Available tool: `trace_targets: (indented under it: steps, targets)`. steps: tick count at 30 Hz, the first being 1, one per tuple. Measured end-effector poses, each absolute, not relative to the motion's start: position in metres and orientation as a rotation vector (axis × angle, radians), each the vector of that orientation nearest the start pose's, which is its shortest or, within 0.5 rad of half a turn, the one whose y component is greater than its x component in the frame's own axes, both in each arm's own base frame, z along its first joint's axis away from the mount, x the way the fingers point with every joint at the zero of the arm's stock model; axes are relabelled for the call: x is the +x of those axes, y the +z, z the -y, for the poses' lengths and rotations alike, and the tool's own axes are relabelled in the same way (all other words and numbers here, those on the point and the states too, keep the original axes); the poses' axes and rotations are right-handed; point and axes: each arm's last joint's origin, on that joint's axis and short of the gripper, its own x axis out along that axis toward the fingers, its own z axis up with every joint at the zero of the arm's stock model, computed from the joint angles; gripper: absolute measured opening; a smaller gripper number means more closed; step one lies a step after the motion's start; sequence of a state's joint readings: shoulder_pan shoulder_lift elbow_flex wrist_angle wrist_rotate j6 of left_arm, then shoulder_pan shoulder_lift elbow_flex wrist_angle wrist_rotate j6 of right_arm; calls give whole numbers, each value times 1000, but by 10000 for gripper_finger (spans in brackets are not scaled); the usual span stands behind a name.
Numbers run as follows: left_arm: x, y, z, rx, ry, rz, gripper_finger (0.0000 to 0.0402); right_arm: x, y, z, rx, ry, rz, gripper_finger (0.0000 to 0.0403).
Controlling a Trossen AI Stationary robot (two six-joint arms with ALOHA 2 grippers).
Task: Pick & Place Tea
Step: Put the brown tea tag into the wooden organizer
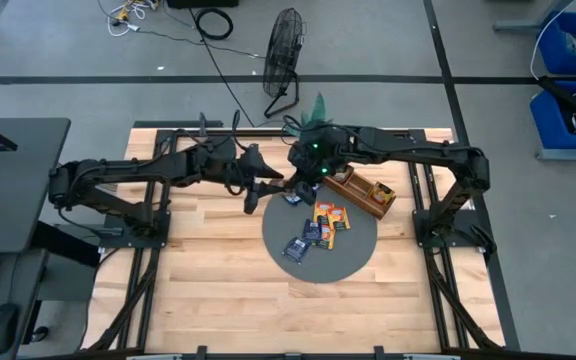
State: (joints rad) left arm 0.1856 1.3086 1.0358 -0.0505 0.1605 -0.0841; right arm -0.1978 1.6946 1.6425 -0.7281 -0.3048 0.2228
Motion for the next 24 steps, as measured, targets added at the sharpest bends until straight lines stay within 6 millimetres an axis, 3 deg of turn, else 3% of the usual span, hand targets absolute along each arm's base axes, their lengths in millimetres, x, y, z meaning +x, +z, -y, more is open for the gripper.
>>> trace_targets:
  steps: [7, 12, 18, 24]
  targets:
    - [297, 308, -52, -154, 82, -368, 238, 364, 346, 58, 398, 34, -766, 0]
    - [297, 309, -54, -152, 104, -362, 245, 363, 346, 55, 394, 38, -779, 0]
    - [297, 308, -53, -158, 89, -369, 205, 362, 345, 56, 385, 16, -791, 0]
    - [296, 307, -53, -183, 90, -385, 121, 361, 343, 56, 375, 17, -815, 0]
